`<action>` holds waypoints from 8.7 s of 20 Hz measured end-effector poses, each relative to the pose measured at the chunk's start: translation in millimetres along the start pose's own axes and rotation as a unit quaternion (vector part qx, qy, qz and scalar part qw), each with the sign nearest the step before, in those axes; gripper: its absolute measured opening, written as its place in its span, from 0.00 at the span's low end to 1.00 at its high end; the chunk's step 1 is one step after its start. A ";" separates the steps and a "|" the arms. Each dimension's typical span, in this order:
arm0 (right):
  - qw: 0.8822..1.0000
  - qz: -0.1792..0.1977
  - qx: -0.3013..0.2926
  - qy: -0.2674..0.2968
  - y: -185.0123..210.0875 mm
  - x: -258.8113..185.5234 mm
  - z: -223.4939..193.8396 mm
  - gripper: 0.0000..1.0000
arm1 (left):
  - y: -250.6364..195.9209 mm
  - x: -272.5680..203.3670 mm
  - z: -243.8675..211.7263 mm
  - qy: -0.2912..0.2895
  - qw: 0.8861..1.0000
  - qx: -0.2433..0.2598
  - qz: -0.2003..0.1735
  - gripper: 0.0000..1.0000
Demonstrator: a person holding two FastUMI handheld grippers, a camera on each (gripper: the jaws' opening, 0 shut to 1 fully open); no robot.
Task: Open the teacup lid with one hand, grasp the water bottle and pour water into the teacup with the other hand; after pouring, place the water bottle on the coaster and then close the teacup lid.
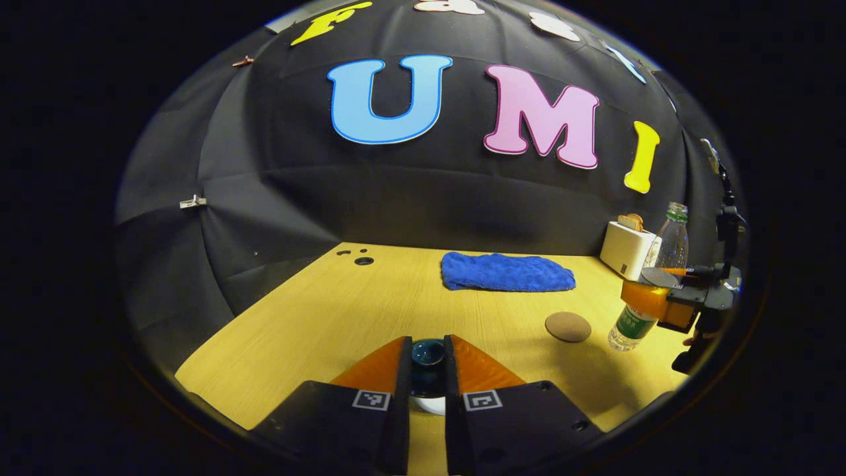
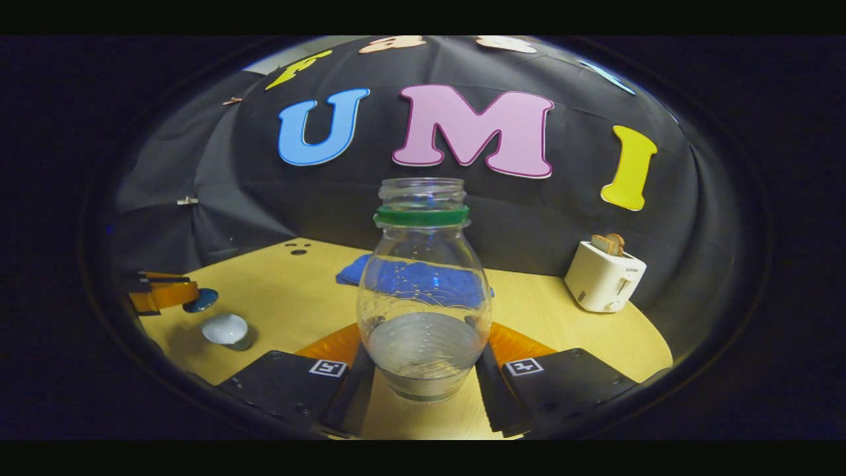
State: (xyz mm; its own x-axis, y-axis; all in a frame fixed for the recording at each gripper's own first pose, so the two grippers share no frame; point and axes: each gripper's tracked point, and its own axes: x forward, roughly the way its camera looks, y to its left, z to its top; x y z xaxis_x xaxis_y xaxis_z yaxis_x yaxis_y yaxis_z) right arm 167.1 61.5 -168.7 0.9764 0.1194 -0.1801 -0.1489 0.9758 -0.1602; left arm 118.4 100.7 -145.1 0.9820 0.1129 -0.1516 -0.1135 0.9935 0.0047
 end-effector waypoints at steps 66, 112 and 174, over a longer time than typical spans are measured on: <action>0.672 0.064 -0.737 -0.031 148.9 72.5 -60.1 0.71 | 130.3 -95.6 -1.8 -0.023 0.999 -0.030 -0.023 0.22; 0.559 0.065 -0.816 -0.134 163.9 89.6 5.3 0.71 | 133.6 -108.7 2.0 -0.028 0.998 -0.037 -0.051 0.29; 0.995 0.089 0.020 0.052 3.1 121.3 -28.4 0.72 | -21.8 -7.5 42.4 -0.060 0.996 -0.069 -0.019 0.26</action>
State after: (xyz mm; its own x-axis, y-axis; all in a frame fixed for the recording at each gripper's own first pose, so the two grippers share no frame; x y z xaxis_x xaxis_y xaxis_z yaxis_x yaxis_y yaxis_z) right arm 280.6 73.8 -218.6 0.9136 0.2733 -0.3011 -0.3094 0.9477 -0.0787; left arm 120.0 78.7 -102.1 0.9959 0.0848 -0.0303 -0.0882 0.9867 -0.1368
